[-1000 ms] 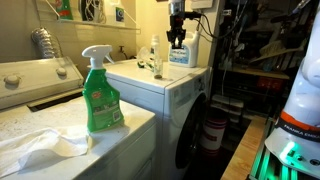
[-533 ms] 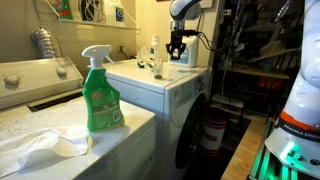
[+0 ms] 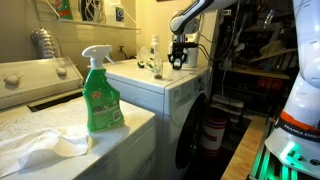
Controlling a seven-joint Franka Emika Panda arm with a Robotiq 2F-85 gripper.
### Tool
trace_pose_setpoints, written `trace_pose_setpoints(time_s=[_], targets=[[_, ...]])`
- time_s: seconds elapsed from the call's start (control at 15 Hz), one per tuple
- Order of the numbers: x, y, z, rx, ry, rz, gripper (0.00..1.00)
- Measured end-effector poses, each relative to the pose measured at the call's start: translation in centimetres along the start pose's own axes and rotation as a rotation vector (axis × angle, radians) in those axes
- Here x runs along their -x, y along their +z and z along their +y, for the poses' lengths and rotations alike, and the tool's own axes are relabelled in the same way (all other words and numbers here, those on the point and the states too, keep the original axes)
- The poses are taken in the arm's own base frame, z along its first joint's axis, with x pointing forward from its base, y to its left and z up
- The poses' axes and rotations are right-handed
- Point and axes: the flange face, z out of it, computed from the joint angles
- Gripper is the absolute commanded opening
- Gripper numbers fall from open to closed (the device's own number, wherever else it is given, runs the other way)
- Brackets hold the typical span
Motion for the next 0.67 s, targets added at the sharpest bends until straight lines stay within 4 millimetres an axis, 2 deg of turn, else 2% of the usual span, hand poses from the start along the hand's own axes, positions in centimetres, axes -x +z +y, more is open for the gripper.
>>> trace_pose_setpoints(time_s=[0.27, 0.33, 0.4, 0.47, 0.67], targets=[[-0.7, 0.5, 1.2, -0.031, 0.077, -0.012, 0.30], [-0.8, 0.5, 1.5, -0.036, 0.090, -0.014, 0.45], [-1.0, 0.6, 1.8, -0.040, 0.101, -0.016, 0.80], [-1.1, 0.6, 2.1, -0.041, 0.110, -0.015, 0.81], [-1.2, 0.4, 2.2, -0.043, 0.121, -0.007, 0.99]])
